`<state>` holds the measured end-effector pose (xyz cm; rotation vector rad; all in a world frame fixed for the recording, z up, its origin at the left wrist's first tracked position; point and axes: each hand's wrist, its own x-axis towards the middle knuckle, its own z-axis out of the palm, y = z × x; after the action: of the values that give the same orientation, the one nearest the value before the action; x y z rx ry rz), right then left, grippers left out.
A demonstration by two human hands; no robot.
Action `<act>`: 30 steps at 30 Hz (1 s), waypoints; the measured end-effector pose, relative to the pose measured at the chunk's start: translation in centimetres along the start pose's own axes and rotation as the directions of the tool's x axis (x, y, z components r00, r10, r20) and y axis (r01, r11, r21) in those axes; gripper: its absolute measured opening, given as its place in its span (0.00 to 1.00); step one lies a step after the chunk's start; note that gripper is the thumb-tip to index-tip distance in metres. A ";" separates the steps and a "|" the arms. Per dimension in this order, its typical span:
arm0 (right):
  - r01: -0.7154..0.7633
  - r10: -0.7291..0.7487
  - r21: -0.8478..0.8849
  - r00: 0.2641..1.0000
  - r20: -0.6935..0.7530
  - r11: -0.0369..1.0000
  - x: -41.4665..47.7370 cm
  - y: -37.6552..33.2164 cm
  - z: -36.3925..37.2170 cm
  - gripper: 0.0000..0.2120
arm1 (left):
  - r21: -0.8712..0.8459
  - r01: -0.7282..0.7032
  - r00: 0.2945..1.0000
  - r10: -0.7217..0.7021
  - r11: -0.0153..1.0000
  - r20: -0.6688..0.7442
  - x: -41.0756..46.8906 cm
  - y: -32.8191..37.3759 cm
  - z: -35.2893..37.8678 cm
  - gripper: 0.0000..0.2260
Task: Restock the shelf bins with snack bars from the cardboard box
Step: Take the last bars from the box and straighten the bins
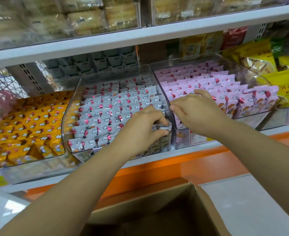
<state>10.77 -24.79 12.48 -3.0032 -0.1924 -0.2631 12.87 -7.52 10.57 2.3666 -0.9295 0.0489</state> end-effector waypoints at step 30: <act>-0.019 0.019 0.002 0.999 0.030 1.000 -0.2 -0.3 -0.3 0.16 | 0.485 0.015 0.916 -0.207 0.874 0.343 2.6 -1.9 -0.6 0.23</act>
<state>10.50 -24.56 12.79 -3.0062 -0.1668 -0.2153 16.11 -7.69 10.70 2.9589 -1.0474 -0.2809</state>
